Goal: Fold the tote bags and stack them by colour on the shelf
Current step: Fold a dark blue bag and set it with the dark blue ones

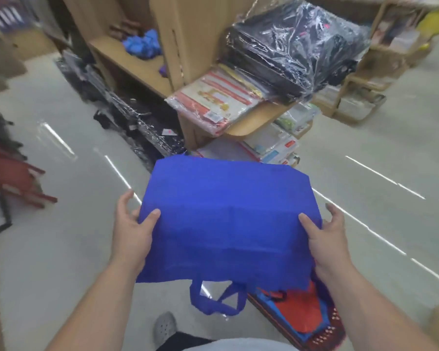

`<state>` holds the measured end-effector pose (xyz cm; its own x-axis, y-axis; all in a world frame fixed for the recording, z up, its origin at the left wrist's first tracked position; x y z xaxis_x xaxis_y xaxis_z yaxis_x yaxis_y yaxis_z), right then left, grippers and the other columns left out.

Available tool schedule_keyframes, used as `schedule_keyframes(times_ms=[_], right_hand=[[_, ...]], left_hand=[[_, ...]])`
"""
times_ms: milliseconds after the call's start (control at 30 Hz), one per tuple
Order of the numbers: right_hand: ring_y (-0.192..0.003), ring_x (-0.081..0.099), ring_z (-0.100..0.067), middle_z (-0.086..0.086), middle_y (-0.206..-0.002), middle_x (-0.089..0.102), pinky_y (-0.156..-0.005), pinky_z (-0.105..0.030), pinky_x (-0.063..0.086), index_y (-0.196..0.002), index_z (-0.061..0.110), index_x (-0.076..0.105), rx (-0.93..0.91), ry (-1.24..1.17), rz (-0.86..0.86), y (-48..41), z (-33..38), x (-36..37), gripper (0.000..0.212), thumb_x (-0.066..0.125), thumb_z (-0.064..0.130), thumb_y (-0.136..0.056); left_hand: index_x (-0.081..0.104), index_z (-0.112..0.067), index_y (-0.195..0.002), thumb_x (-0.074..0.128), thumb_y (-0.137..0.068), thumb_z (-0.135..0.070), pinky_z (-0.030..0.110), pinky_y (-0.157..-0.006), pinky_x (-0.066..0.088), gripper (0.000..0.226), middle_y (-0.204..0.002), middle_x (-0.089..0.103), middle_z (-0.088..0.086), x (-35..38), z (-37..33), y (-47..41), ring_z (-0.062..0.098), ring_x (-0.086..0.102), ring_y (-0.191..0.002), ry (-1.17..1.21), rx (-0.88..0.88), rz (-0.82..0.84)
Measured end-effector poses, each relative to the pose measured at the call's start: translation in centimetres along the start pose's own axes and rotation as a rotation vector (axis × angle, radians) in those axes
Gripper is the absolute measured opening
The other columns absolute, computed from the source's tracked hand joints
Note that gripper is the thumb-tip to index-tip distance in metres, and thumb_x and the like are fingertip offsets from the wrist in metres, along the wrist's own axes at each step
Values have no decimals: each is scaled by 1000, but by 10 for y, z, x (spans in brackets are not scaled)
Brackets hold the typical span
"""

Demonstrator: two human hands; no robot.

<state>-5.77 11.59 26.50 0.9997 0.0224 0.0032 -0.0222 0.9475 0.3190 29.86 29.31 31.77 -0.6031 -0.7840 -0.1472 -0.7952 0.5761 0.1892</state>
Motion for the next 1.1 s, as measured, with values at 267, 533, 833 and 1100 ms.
schedule_keyframes(times_ms=[267,533,833,1100], right_hand=[[-123,54,-9,10,-131,59,-101,-28,41,-127,37,60,-301,490,228,40,21,200,60,87,20,-77],[-96,54,-20,4,-95,61,-82,-35,40,-85,30,64,-546,735,248,52,44,354,30,90,24,-72],[-125,51,-18,11,-131,58,-104,-46,43,-123,36,60,-643,1239,681,34,37,503,64,72,71,-70],[-72,54,-10,11,-74,61,-71,-39,49,-83,33,65,-814,811,1226,59,93,701,16,65,43,-95]], left_hand=[[61,-42,-123,81,-83,-21,20,-85,44,50,-94,62,-21,-172,-29,-81,-12,58,-85,-498,152,-57],[62,-26,-70,89,-73,-16,5,-84,37,29,-107,56,-21,-300,-36,-164,-13,53,-100,-586,223,33],[73,-33,-87,77,-84,-6,18,-70,52,28,-87,71,-19,-310,-57,-232,0,66,-82,-472,157,169],[69,-38,-90,79,-81,-7,16,-66,49,34,-84,70,-15,-290,-109,-332,4,65,-74,-495,215,193]])
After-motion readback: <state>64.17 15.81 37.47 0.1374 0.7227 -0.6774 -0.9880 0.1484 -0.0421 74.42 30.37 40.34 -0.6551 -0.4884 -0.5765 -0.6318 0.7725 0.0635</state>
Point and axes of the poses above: each hand's wrist, its own y-axis away from the middle knuckle, its own x-axis out of the palm, z = x × y, the point moved 6 cm from there along -y, towards the middle knuckle
